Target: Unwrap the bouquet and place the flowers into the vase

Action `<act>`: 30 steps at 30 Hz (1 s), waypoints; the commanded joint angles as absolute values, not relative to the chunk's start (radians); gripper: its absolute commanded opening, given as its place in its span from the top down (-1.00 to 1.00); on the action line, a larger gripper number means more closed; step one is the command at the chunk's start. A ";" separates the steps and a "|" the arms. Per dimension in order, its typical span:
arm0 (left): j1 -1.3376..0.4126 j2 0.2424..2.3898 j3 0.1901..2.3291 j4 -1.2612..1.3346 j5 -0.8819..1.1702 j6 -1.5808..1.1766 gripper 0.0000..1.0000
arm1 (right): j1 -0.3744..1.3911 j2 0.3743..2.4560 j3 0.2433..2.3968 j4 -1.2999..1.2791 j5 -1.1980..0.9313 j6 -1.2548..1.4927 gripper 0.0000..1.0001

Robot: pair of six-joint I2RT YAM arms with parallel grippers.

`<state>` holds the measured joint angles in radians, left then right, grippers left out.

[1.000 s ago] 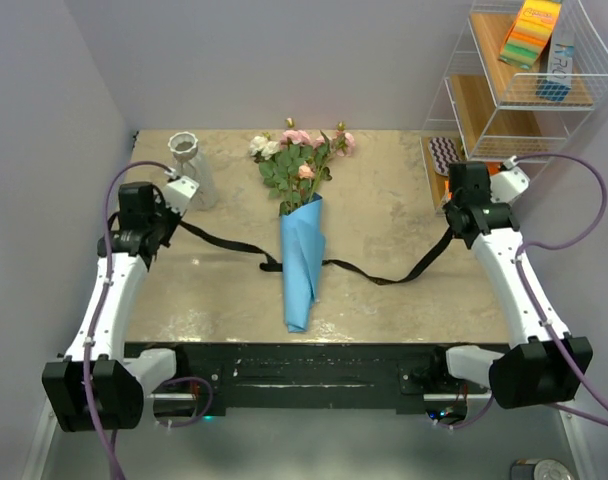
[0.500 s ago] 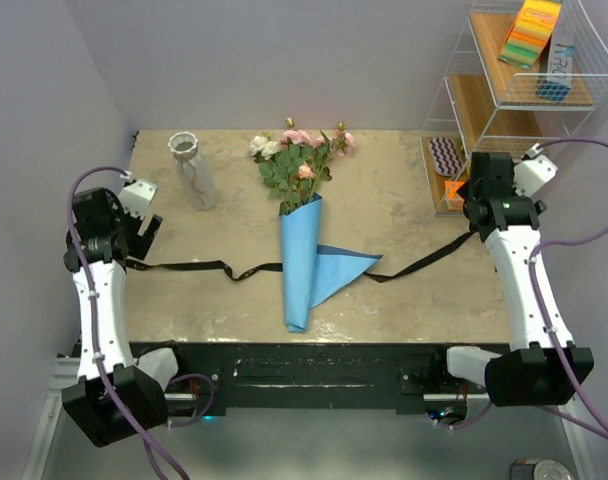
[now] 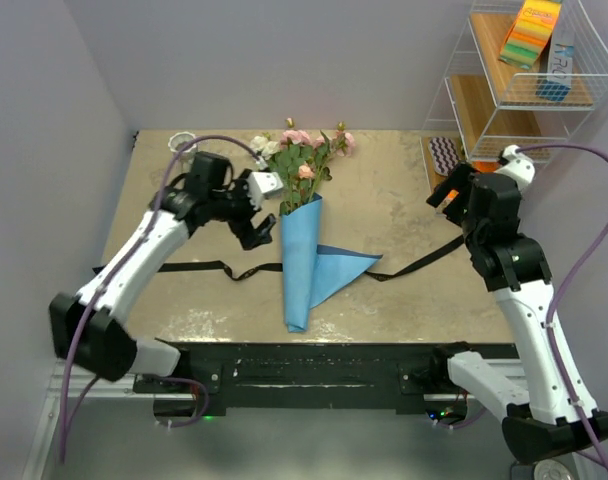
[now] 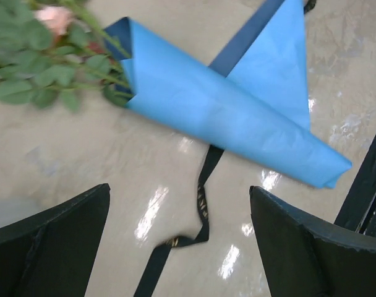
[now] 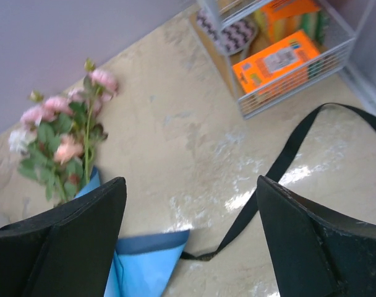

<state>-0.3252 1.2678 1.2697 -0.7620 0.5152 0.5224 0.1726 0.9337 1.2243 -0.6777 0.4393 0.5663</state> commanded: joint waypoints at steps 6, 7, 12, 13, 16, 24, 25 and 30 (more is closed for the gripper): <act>-0.416 1.724 1.434 -0.568 0.532 0.472 -0.98 | 0.317 0.861 1.117 -0.580 0.359 0.476 -0.53; -0.416 1.791 1.493 -0.569 0.540 0.477 -0.99 | 0.324 0.850 1.105 -0.577 0.356 0.469 -0.45; -0.416 1.943 1.626 -0.554 0.549 0.488 -0.90 | 0.325 0.796 1.028 -0.532 0.287 0.446 -0.47; -0.416 1.954 1.655 -0.551 0.549 0.482 -0.91 | 0.325 0.792 1.020 -0.523 0.275 0.448 -0.47; -0.416 1.977 1.666 -0.525 0.549 0.476 -0.91 | 0.327 0.787 1.000 -0.514 0.249 0.449 -0.47; -0.416 2.026 1.689 -0.584 0.626 0.528 -0.86 | 0.327 0.795 1.012 -0.514 0.230 0.456 -0.41; -0.416 2.031 1.695 -0.595 0.635 0.540 -0.85 | 0.327 0.795 1.014 -0.514 0.230 0.459 -0.41; -0.416 2.071 1.752 -0.689 0.661 0.571 -0.85 | 0.327 0.792 1.023 -0.508 0.227 0.465 -0.38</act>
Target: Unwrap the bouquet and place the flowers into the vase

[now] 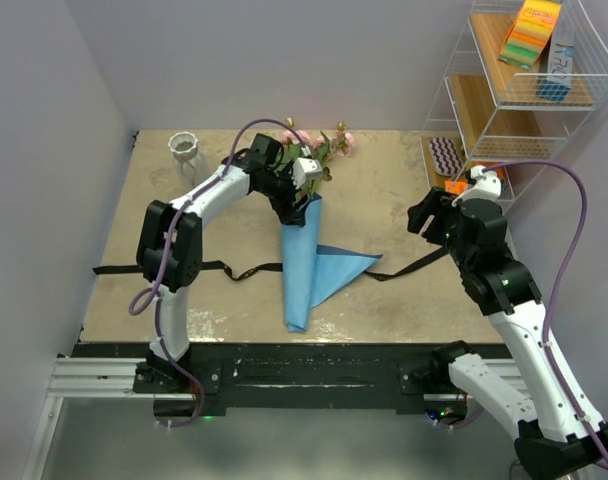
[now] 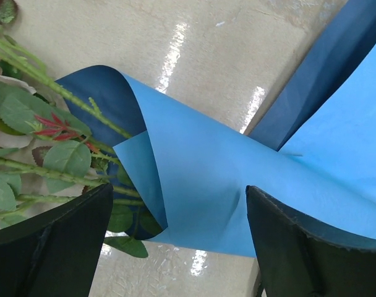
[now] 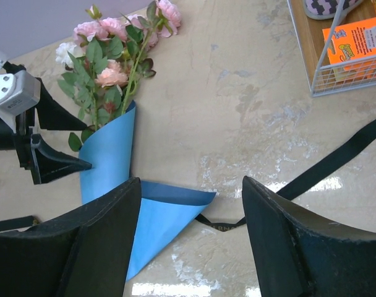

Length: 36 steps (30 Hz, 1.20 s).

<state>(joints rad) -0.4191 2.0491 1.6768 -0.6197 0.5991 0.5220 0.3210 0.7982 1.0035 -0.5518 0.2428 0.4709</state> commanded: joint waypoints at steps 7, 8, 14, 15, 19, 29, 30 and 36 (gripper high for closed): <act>-0.416 2.121 1.822 -0.810 0.676 0.604 -0.65 | 0.325 0.790 1.046 -0.514 0.225 0.468 -0.32; -0.416 2.123 1.827 -0.819 0.681 0.607 -0.62 | 0.327 0.792 1.049 -0.514 0.225 0.469 -0.31; -0.416 2.111 1.816 -0.811 0.660 0.611 -0.51 | 0.327 0.796 1.069 -0.512 0.199 0.474 -0.28; -0.416 2.114 1.822 -0.816 0.654 0.611 -0.50 | 0.325 0.795 1.071 -0.511 0.196 0.474 -0.27; -0.416 2.117 1.839 -0.847 0.660 0.626 -0.21 | 0.325 0.795 1.083 -0.520 0.195 0.476 -0.24; -0.416 2.089 1.855 -0.853 0.650 0.609 0.28 | 0.327 0.798 1.100 -0.532 0.218 0.494 -0.24; -0.416 2.091 1.855 -0.854 0.647 0.609 0.30 | 0.325 0.798 1.100 -0.531 0.222 0.495 -0.25; -0.417 2.092 1.891 -0.891 0.664 0.620 0.52 | 0.325 0.804 1.109 -0.532 0.233 0.499 -0.25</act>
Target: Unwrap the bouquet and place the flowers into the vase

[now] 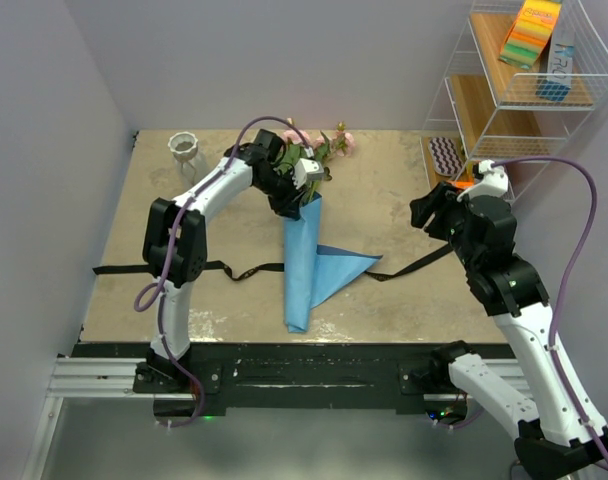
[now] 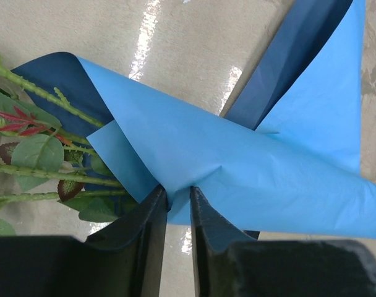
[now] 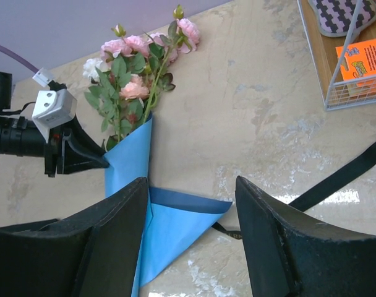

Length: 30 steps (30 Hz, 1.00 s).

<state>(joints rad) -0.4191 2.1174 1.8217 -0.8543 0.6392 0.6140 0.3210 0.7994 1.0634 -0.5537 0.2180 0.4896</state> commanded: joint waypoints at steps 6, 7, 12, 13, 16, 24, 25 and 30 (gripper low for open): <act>-0.425 2.092 2.002 -0.972 0.715 0.606 0.90 | 0.327 0.804 1.108 -0.528 0.241 0.509 -0.24; -0.426 2.089 2.008 -0.980 0.722 0.603 1.00 | 0.325 0.801 1.106 -0.528 0.248 0.511 -0.25; -0.457 2.077 2.049 -1.011 0.747 0.566 0.89 | 0.327 0.790 1.097 -0.531 0.261 0.515 -0.25; -0.468 2.075 2.057 -1.020 0.739 0.557 0.87 | 0.325 0.784 1.095 -0.531 0.261 0.517 -0.26; -0.523 2.063 2.077 -1.020 0.700 0.506 0.16 | 0.327 0.775 1.083 -0.529 0.265 0.522 -0.29; -0.483 2.003 1.951 -0.992 0.687 0.530 -0.98 | 0.327 0.767 1.065 -0.535 0.272 0.522 -0.43; -0.470 2.006 1.938 -0.992 0.689 0.544 -0.99 | 0.327 0.764 1.062 -0.535 0.264 0.522 -0.43; -0.365 2.025 1.859 -0.945 0.719 0.568 -0.99 | 0.325 0.750 1.048 -0.529 0.261 0.518 -0.44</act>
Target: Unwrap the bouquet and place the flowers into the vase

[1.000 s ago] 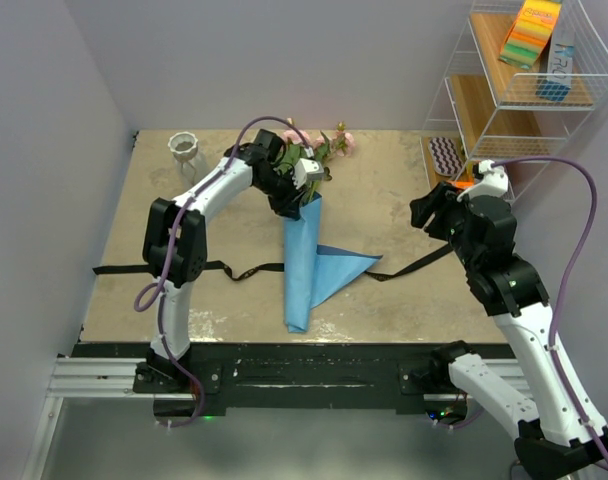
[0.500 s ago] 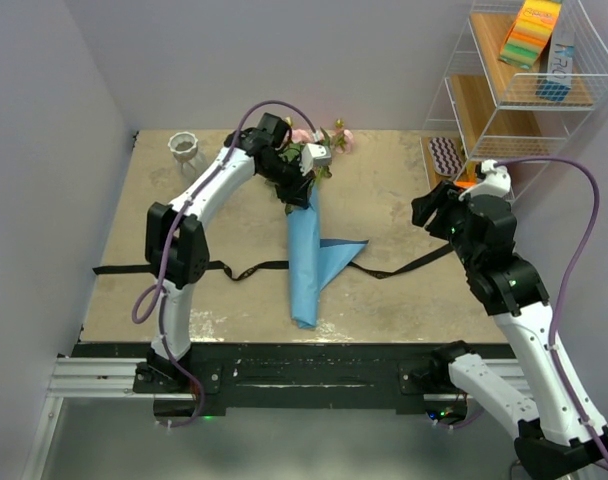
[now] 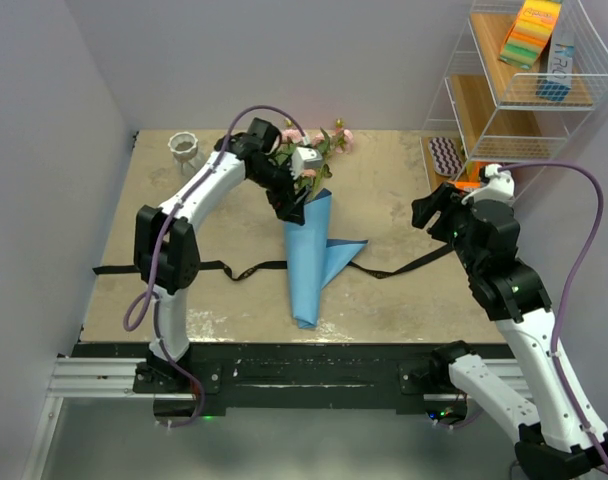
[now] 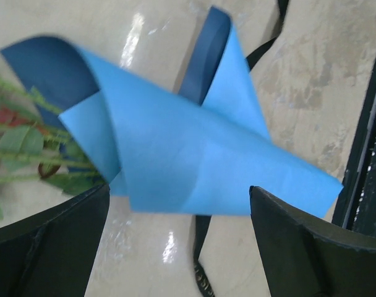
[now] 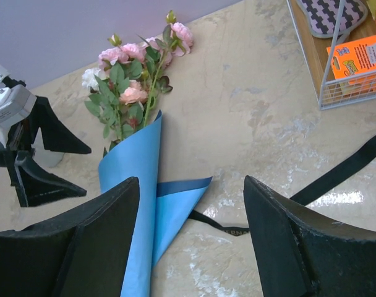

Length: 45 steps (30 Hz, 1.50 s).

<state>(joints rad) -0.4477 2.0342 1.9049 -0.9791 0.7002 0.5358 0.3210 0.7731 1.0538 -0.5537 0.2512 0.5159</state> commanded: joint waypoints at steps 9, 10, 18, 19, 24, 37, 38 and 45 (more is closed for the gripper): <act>-0.354 2.088 1.836 -0.943 0.787 0.609 -0.96 | 0.325 0.756 1.051 -0.531 0.252 0.522 -0.44; -0.354 2.097 1.836 -0.946 0.795 0.611 -0.96 | 0.325 0.758 1.049 -0.532 0.256 0.522 -0.44; -0.362 2.111 1.830 -0.962 0.816 0.638 -0.96 | 0.327 0.769 1.043 -0.520 0.249 0.529 -0.43; -0.364 2.117 1.830 -0.959 0.813 0.637 -0.96 | 0.327 0.770 1.045 -0.520 0.244 0.528 -0.43; -0.364 2.138 1.832 -0.936 0.798 0.623 -0.96 | 0.325 0.779 1.046 -0.512 0.227 0.534 -0.40; -0.374 2.140 1.829 -0.991 0.853 0.696 -0.16 | 0.327 0.792 1.065 -0.511 0.218 0.537 -0.36; -0.379 2.137 1.829 -0.996 0.853 0.704 0.10 | 0.325 0.793 1.066 -0.509 0.216 0.538 -0.36; -0.380 2.114 1.856 -1.035 0.854 0.704 0.66 | 0.327 0.804 1.074 -0.511 0.204 0.546 -0.35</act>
